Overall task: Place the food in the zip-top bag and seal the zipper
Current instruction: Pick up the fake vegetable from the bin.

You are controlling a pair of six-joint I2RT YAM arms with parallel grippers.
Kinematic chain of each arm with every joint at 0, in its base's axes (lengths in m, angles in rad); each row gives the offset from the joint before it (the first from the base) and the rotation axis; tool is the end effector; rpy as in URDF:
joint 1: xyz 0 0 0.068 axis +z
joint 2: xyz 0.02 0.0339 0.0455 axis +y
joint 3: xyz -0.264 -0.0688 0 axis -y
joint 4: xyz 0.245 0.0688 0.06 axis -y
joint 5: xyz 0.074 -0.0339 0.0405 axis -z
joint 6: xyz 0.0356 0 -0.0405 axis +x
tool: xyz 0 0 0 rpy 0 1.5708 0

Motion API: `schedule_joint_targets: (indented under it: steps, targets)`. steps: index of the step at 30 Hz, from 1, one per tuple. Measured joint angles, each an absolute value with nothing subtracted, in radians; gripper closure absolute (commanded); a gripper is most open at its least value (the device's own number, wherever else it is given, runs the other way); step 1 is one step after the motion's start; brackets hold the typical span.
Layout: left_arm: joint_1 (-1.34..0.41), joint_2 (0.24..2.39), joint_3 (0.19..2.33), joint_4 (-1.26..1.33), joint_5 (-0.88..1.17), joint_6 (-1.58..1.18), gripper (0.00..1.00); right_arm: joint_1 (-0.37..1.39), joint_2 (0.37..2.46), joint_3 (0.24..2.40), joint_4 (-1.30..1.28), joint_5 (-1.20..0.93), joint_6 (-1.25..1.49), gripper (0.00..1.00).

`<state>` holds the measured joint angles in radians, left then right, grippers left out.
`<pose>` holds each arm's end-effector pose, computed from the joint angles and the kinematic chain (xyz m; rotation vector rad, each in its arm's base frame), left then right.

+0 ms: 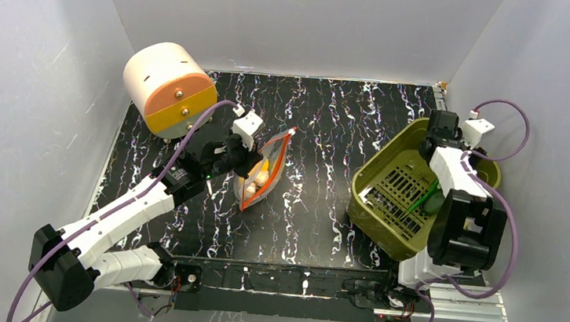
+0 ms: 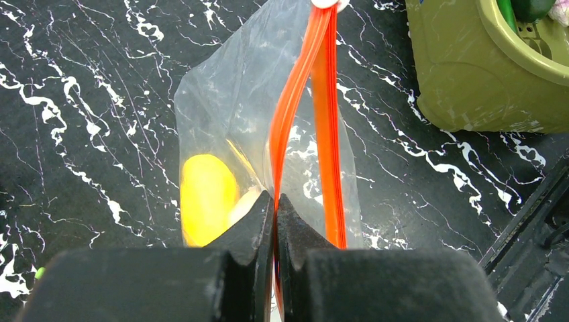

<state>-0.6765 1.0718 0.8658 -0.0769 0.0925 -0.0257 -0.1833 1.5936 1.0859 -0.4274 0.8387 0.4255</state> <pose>0.1935 -0.1596 0.3234 0.6667 1.7704 -0.5703 0.3170 -0.0857 0.2321 0.9976 2.0651 -0.9140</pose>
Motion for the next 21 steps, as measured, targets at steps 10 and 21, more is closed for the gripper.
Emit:
schedule_joint_targets:
  steps: [10, 21]
  targets:
    - [-0.677, 1.071, 0.866, -0.076, 0.089, -0.034, 1.00, -0.088, 1.382, 1.100, -0.521, 0.795, 0.482, 0.55]
    - [-0.677, 1.072, 0.866, -0.076, 0.086, -0.075, 1.00, 0.129, 1.273, 1.276, -0.647, 0.709, 0.534, 0.55]
